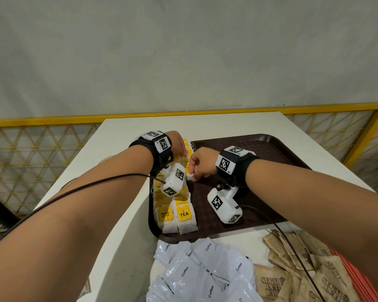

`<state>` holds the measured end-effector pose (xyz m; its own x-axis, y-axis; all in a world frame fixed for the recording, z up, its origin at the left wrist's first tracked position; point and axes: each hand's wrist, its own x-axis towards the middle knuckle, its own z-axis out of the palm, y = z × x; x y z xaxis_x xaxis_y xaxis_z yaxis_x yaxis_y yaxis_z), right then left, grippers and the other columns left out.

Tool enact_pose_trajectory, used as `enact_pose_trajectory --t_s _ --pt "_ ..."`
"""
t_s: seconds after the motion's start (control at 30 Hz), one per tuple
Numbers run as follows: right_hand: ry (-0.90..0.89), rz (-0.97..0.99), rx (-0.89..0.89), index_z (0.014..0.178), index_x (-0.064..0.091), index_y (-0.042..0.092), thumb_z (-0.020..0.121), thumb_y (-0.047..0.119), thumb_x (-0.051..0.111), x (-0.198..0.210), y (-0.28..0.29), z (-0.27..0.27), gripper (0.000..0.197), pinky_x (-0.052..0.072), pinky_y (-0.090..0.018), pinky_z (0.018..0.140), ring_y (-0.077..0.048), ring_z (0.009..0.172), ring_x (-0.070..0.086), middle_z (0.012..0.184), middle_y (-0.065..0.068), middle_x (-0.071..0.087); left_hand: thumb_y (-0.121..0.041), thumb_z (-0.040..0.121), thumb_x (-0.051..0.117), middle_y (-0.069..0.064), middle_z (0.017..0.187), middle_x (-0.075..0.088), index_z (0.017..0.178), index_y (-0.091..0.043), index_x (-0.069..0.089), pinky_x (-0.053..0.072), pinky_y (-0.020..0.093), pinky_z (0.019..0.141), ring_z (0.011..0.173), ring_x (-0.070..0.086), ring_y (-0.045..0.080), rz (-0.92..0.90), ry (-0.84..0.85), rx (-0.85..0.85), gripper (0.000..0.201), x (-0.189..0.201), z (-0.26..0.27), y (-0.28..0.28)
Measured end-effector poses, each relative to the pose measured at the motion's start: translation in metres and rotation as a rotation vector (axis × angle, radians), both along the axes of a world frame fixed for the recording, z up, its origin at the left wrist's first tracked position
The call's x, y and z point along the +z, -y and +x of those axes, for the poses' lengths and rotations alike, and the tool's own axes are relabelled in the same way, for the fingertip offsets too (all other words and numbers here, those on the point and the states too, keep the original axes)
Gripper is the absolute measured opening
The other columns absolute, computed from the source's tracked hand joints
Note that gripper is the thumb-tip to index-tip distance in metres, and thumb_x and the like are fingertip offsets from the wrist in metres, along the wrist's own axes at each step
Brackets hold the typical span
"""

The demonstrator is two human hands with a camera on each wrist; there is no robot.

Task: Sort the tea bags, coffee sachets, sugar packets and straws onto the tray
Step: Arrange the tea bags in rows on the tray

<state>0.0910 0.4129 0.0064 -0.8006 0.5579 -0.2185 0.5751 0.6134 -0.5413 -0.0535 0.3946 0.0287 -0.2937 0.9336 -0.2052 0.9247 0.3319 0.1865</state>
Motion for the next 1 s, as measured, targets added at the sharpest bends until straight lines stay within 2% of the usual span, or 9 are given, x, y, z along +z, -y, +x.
enact_pose_trajectory --t_s 0.1,0.2,0.27,0.4,0.57,0.67,0.73,0.87,1.0 --pt "0.005 -0.014 0.0 0.071 0.06 0.018 0.076 0.009 0.078 -0.001 -0.001 0.0 0.02 0.048 -0.022 0.055 -0.014 0.057 0.052 0.067 0.0 0.056 -0.019 0.091 0.06 0.011 0.121 0.064 0.117 -0.005 0.065 0.045 0.03 0.093 0.096 0.056 0.017 -0.046 -0.014 -0.013 0.03 -0.001 0.002 -0.003" --pt "0.009 -0.036 0.005 0.074 0.062 0.016 0.076 0.009 0.077 0.0 -0.003 0.0 0.018 0.049 -0.022 0.056 -0.014 0.057 0.053 0.066 0.0 0.056 -0.028 0.093 0.057 0.009 0.123 0.063 0.119 -0.007 0.064 0.046 0.034 0.098 0.111 0.058 0.021 -0.088 -0.096 -0.039 0.034 -0.001 0.005 -0.006" --pt "0.009 -0.05 0.001 0.074 0.062 0.016 0.077 0.009 0.077 0.0 -0.003 0.0 0.017 0.049 -0.022 0.057 -0.013 0.058 0.053 0.065 0.001 0.055 -0.031 0.092 0.058 0.008 0.12 0.064 0.117 -0.009 0.066 0.047 0.035 0.097 0.113 0.058 0.023 -0.121 -0.145 -0.052 0.034 -0.003 0.003 -0.009" --pt "0.005 -0.056 0.0 0.072 0.061 0.017 0.077 0.007 0.077 0.0 -0.003 0.0 0.019 0.047 -0.02 0.054 -0.012 0.056 0.051 0.062 0.001 0.055 -0.042 0.08 0.066 0.003 0.1 0.071 0.093 -0.017 0.072 0.055 0.037 0.087 0.095 0.066 0.023 -0.146 -0.214 -0.046 0.029 -0.007 -0.006 -0.015" --pt "0.019 -0.049 0.002 0.071 0.06 0.018 0.076 0.007 0.076 -0.001 -0.004 -0.001 0.021 0.047 -0.022 0.055 -0.016 0.057 0.051 0.064 -0.002 0.055 -0.046 0.081 0.065 0.003 0.096 0.069 0.095 -0.015 0.072 0.054 0.034 0.085 0.093 0.065 0.022 -0.177 -0.215 -0.039 0.035 -0.004 -0.009 -0.02" --pt "0.016 -0.036 -0.001 0.071 0.061 0.019 0.077 0.007 0.076 -0.001 -0.004 0.0 0.02 0.048 -0.022 0.056 -0.014 0.056 0.052 0.065 -0.001 0.055 -0.043 0.082 0.064 0.003 0.09 0.067 0.082 -0.015 0.069 0.051 0.032 0.079 0.082 0.062 0.021 -0.222 -0.2 -0.054 0.029 -0.003 -0.011 -0.022" --pt "0.017 -0.022 0.004 0.071 0.061 0.019 0.077 0.007 0.076 -0.001 -0.004 0.0 0.02 0.049 -0.021 0.057 -0.012 0.056 0.052 0.066 0.001 0.056 -0.043 0.082 0.064 0.003 0.087 0.066 0.074 -0.018 0.065 0.051 0.032 0.078 0.081 0.061 0.022 -0.219 -0.176 -0.045 0.027 -0.001 -0.012 -0.023" --pt "0.013 -0.008 0.012 0.073 0.06 0.019 0.077 0.007 0.076 0.0 -0.005 0.002 0.02 0.049 -0.022 0.057 -0.013 0.057 0.053 0.067 0.001 0.056 -0.044 0.083 0.063 0.002 0.081 0.064 0.074 -0.016 0.064 0.051 0.033 0.079 0.076 0.06 0.022 -0.209 -0.147 -0.025 0.03 0.001 -0.013 -0.024" --pt "0.016 0.004 0.02 0.073 0.059 0.018 0.077 0.008 0.076 0.0 -0.006 0.002 0.02 0.048 -0.02 0.055 -0.013 0.058 0.053 0.066 0.001 0.055 -0.04 0.088 0.059 0.002 0.081 0.061 0.072 -0.015 0.059 0.049 0.031 0.074 0.074 0.057 0.02 -0.226 -0.147 -0.012 0.03 -0.002 -0.011 -0.022"
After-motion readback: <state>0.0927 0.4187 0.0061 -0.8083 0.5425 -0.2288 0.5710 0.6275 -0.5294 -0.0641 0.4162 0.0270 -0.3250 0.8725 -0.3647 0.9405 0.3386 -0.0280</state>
